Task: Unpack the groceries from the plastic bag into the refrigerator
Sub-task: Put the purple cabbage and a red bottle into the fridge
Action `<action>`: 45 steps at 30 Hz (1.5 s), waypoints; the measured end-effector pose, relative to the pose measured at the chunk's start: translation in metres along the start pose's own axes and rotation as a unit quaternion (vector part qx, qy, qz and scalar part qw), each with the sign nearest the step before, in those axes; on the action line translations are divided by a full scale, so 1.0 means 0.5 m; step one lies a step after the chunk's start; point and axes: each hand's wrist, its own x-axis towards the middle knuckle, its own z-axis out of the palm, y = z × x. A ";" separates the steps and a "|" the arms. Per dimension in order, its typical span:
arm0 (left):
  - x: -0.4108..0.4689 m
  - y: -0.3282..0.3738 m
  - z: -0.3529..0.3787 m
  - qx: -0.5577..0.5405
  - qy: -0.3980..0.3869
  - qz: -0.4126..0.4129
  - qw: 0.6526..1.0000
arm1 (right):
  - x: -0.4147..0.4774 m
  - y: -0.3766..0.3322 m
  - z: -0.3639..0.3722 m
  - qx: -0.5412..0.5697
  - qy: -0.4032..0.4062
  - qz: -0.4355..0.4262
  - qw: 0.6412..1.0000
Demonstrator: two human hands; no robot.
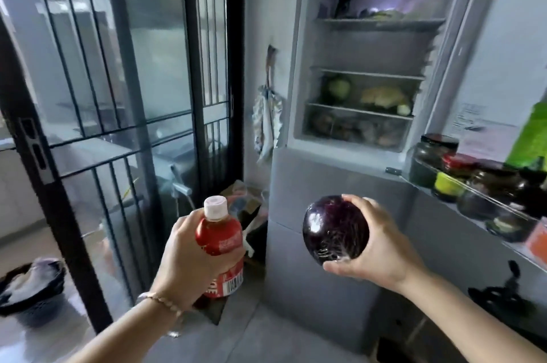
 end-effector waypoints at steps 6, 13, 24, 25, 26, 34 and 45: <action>0.361 0.021 0.092 -0.030 -0.069 0.060 0.995 | 0.249 0.033 -0.007 -0.027 0.065 0.062 0.996; 0.674 0.051 0.275 -0.080 -0.111 0.099 0.986 | 0.501 0.146 -0.029 -0.054 0.123 0.102 0.986; 1.038 0.091 0.606 -0.107 -0.107 0.110 0.982 | 0.989 0.436 -0.061 -0.102 0.146 0.084 0.980; 1.065 0.097 0.624 -0.107 -0.105 0.114 0.982 | 1.033 0.453 -0.064 -0.108 0.141 0.080 0.981; 1.089 0.104 0.640 -0.106 -0.102 0.118 0.982 | 1.074 0.470 -0.064 -0.115 0.134 0.079 0.981; 1.223 0.095 0.736 -0.095 -0.106 0.124 0.982 | 1.289 0.567 -0.012 -0.129 0.128 0.132 0.974; 1.276 0.071 0.759 -0.093 -0.133 0.134 0.978 | 1.315 0.635 0.043 0.139 0.162 0.118 0.970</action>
